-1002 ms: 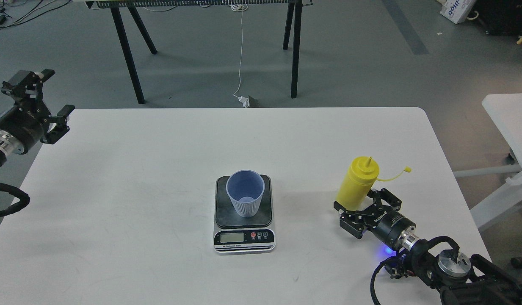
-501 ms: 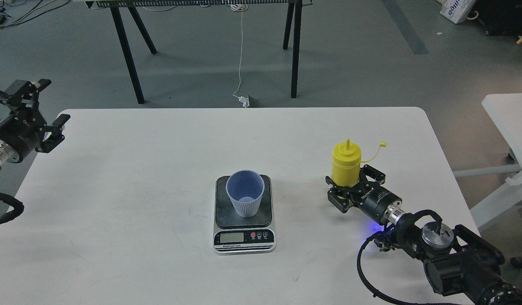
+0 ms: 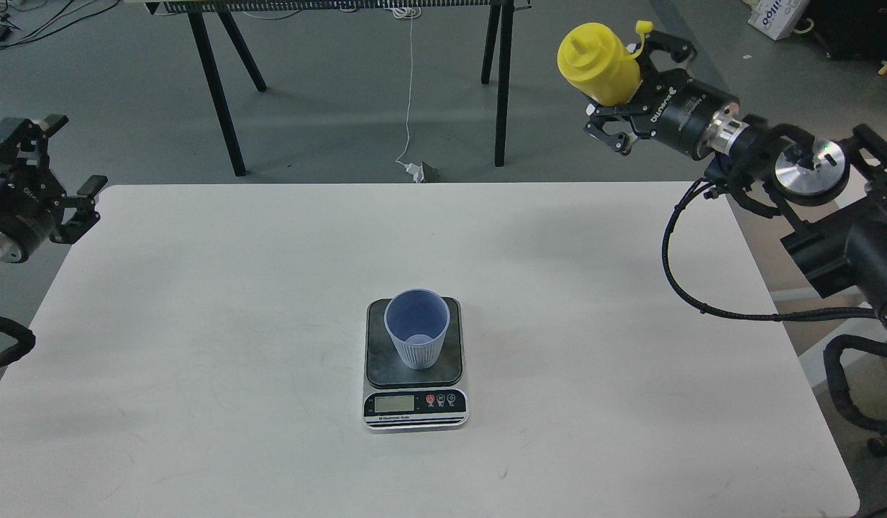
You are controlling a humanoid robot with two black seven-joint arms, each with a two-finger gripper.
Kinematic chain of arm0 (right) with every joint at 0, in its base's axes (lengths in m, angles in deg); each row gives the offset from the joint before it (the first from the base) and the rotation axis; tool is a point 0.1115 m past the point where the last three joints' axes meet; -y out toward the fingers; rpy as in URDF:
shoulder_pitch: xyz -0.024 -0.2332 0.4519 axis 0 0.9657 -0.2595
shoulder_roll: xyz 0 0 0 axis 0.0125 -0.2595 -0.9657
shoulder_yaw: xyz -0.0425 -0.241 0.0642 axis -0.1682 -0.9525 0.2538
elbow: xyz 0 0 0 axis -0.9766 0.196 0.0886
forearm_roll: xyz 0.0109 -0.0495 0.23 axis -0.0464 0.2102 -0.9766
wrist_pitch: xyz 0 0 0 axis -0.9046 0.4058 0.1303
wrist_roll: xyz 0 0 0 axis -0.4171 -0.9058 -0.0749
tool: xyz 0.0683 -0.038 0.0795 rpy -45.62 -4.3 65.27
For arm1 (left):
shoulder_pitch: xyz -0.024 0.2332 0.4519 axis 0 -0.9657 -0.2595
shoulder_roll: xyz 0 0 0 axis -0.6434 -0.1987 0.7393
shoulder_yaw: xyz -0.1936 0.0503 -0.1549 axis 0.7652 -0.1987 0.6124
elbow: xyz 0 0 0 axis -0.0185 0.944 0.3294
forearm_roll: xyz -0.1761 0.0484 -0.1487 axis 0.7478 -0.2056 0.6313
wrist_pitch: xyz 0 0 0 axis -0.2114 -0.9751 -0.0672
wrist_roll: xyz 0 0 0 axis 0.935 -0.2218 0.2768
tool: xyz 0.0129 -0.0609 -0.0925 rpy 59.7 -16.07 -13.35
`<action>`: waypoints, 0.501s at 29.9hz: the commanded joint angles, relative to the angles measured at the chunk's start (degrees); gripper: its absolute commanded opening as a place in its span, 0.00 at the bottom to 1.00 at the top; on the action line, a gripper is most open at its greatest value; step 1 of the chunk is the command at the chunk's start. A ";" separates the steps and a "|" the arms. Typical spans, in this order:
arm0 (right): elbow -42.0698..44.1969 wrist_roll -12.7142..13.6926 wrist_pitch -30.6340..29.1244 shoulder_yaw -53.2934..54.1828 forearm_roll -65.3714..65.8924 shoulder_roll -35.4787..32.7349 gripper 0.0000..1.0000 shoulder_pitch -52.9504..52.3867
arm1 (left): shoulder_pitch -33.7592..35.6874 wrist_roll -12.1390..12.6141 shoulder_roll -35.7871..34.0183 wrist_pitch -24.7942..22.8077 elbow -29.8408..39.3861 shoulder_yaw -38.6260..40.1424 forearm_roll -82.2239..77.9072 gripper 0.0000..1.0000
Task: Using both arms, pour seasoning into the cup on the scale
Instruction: 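Lift the yellow bottle with the right gripper and tilt it over the cup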
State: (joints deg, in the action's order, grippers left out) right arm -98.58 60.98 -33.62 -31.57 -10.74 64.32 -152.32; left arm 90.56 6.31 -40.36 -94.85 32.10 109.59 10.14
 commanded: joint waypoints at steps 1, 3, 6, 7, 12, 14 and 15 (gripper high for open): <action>-6.76 -0.03 0.00 -3.91 12.95 1.49 0.07 -3.14 | 0.09 0.00 0.32 -0.01 -0.17 1.82 -0.08 0.99; -12.55 0.06 0.49 -5.76 21.47 1.93 0.07 -3.14 | 0.00 0.00 1.46 -0.01 -0.43 2.97 -0.08 0.99; -19.42 0.15 0.67 -8.31 31.76 1.93 0.08 -2.79 | 0.09 0.00 3.13 -0.01 -0.43 3.76 -0.08 0.99; -21.61 0.15 0.67 -9.53 34.75 1.93 0.08 -2.70 | 0.09 0.00 3.66 -0.01 -0.43 3.85 0.01 0.99; -27.17 0.06 0.58 -13.50 43.46 1.93 0.08 -2.53 | 0.00 0.00 7.52 -0.01 -0.43 5.43 0.01 0.99; -28.22 0.06 0.58 -13.85 48.12 1.93 0.08 -2.44 | -0.09 0.00 8.32 -0.01 -0.43 6.13 0.01 0.99; -28.75 -0.03 0.58 -13.85 50.40 1.93 0.08 -2.35 | -0.09 0.00 8.59 -0.01 -0.43 6.22 0.01 0.99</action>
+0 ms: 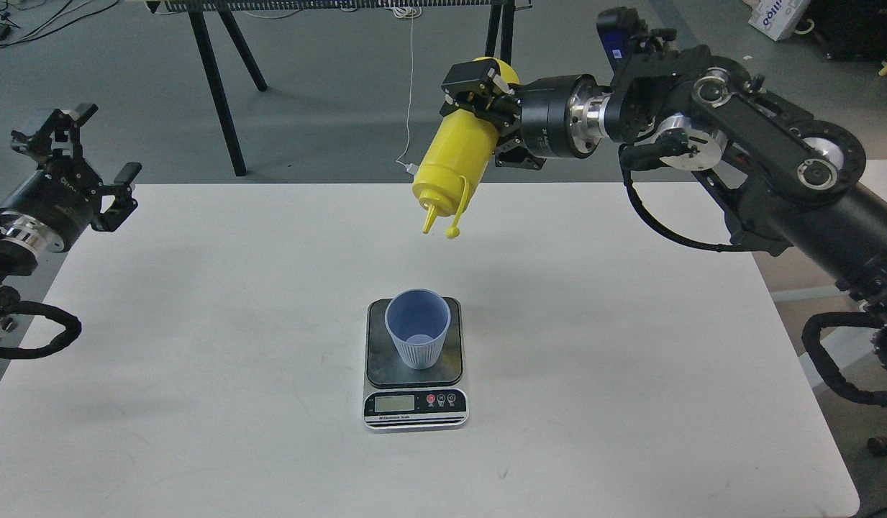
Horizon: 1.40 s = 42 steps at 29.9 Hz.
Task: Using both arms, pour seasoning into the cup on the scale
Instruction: 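Lift the yellow bottle with the right gripper and tilt it over the cup, then hold the inverted bottle above the blue cup to pour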
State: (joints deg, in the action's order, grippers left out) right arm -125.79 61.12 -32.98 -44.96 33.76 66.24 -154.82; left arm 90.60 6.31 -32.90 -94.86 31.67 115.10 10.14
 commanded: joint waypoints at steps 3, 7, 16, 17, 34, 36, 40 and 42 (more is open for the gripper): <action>-3.82 -0.34 -0.06 -0.55 11.98 0.02 0.08 1.11 | -0.47 0.00 1.13 0.00 0.17 0.80 0.00 0.99; -6.72 -0.69 0.46 -0.46 15.50 0.10 0.08 3.22 | -0.91 0.00 1.13 0.00 0.26 0.80 0.00 0.99; -8.31 -0.95 8.37 -0.55 19.81 3.97 0.08 7.18 | -0.91 0.00 1.13 0.00 0.26 0.72 0.00 0.99; -8.40 -1.30 8.90 -0.55 20.16 4.15 0.08 7.53 | -1.00 0.00 1.13 0.00 0.26 0.72 0.00 0.99; -8.66 -1.92 11.35 -2.47 26.94 5.64 0.08 12.19 | -1.18 0.00 1.31 0.00 0.26 0.72 0.00 0.99; -8.66 -2.18 13.29 -3.53 26.85 5.64 0.08 12.19 | -1.18 0.00 1.31 0.00 0.26 0.72 0.00 0.99; -8.66 -2.98 15.49 -4.06 26.85 5.99 0.08 12.10 | -1.18 0.00 1.31 0.00 0.26 0.54 0.00 0.99; -8.57 -2.89 16.54 -3.54 26.76 6.17 0.08 11.93 | -1.35 0.00 1.13 0.00 0.17 0.28 -0.17 0.99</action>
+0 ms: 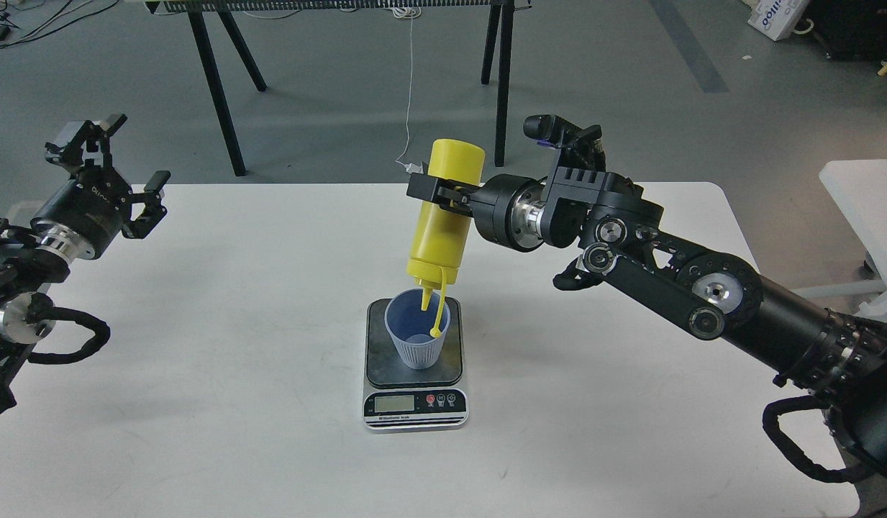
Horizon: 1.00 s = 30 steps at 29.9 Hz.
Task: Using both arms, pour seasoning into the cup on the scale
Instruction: 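Hold the inverted bottle above the blue cup to pour, then turn the bottle upright and lower it back onto the table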
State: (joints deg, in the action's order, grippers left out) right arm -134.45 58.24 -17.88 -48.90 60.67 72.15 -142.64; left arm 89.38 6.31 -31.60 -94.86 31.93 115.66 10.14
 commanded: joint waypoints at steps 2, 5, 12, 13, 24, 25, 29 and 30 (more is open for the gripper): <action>0.00 -0.01 2.77 1.54 -0.50 0.70 0.08 -0.52 | -0.40 0.00 -0.61 0.00 -0.26 -0.28 -0.26 0.99; -0.09 1.48 4.26 7.94 -1.64 1.05 0.09 -0.53 | -1.72 0.00 -1.13 0.00 -0.44 -0.37 -0.60 0.99; 0.00 6.63 6.63 28.77 -20.16 4.65 0.09 -0.35 | -5.15 0.00 -2.01 0.00 -0.70 -0.28 -0.08 0.99; -0.09 6.63 7.60 31.58 -23.76 4.57 0.09 -0.35 | -5.50 0.00 -2.36 0.00 -0.70 -0.28 -0.08 0.99; -1.31 6.63 19.47 62.62 -67.19 0.35 0.08 12.28 | -7.52 0.00 -3.07 0.00 -0.26 -1.87 -1.13 0.99; -2.36 6.63 19.21 65.16 -68.86 0.35 0.09 15.26 | -7.43 0.00 -3.16 0.00 -0.18 -1.87 -1.13 0.99; -4.74 6.63 14.48 72.20 -72.04 3.93 0.09 29.50 | -7.43 0.00 -4.04 0.00 -0.17 -1.87 -1.31 0.99; -4.83 6.63 12.29 72.47 -72.57 5.78 0.09 33.01 | -7.43 0.00 -4.04 0.00 -0.17 -1.87 -1.31 0.99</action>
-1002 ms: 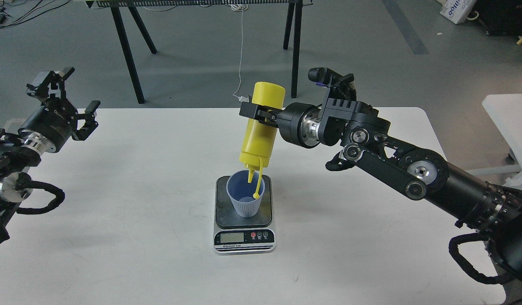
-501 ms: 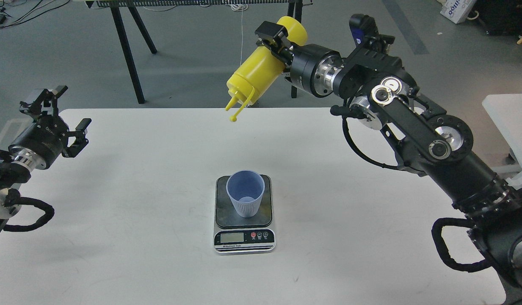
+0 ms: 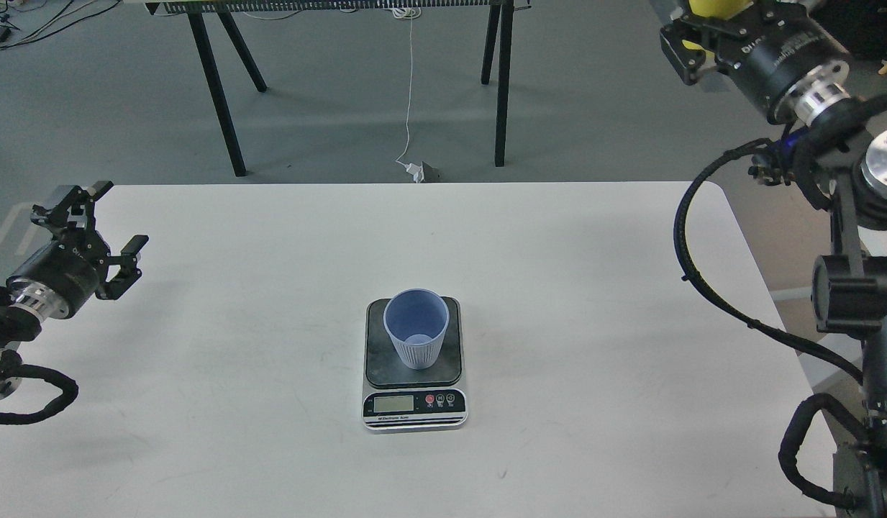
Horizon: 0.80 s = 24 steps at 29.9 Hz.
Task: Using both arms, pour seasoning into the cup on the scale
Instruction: 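Turn the bottle upright and lower it back onto the table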
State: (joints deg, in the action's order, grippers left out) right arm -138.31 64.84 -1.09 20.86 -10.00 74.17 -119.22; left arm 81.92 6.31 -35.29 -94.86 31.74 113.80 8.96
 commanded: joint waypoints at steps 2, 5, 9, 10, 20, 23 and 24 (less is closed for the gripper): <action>-0.90 0.03 -8.55 2.71 -2.17 5.96 0.09 15.57 | 0.21 0.00 -0.44 0.00 0.01 -0.09 -0.13 0.99; -0.46 0.03 -15.49 2.36 -3.39 6.15 0.09 23.40 | 0.30 0.00 -0.44 0.00 0.10 0.00 -0.13 0.99; -0.02 0.03 -21.13 0.35 -4.54 6.15 0.09 30.09 | 0.39 0.00 -0.44 0.00 0.10 0.00 -0.13 0.99; 0.42 0.03 -21.66 -0.27 -4.54 6.15 0.10 30.98 | 0.47 0.00 -0.44 0.00 0.10 0.00 -0.13 0.99; 12.90 0.03 -29.04 -5.89 -4.54 6.15 0.12 32.13 | 0.39 0.00 -0.53 0.00 0.10 0.00 -0.13 0.99; 14.22 0.03 -30.01 -8.27 -4.45 6.15 0.16 32.13 | 0.30 0.00 -0.53 0.00 0.01 0.00 -0.13 0.99; 14.31 0.03 -30.36 -8.71 -4.45 6.15 0.16 32.04 | 0.30 0.00 -0.53 0.00 0.10 0.00 -0.13 0.99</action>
State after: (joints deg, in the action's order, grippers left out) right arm -124.97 64.86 -30.45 13.83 -14.50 80.32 -87.07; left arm 82.36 6.31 -35.73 -94.86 31.81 113.80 8.82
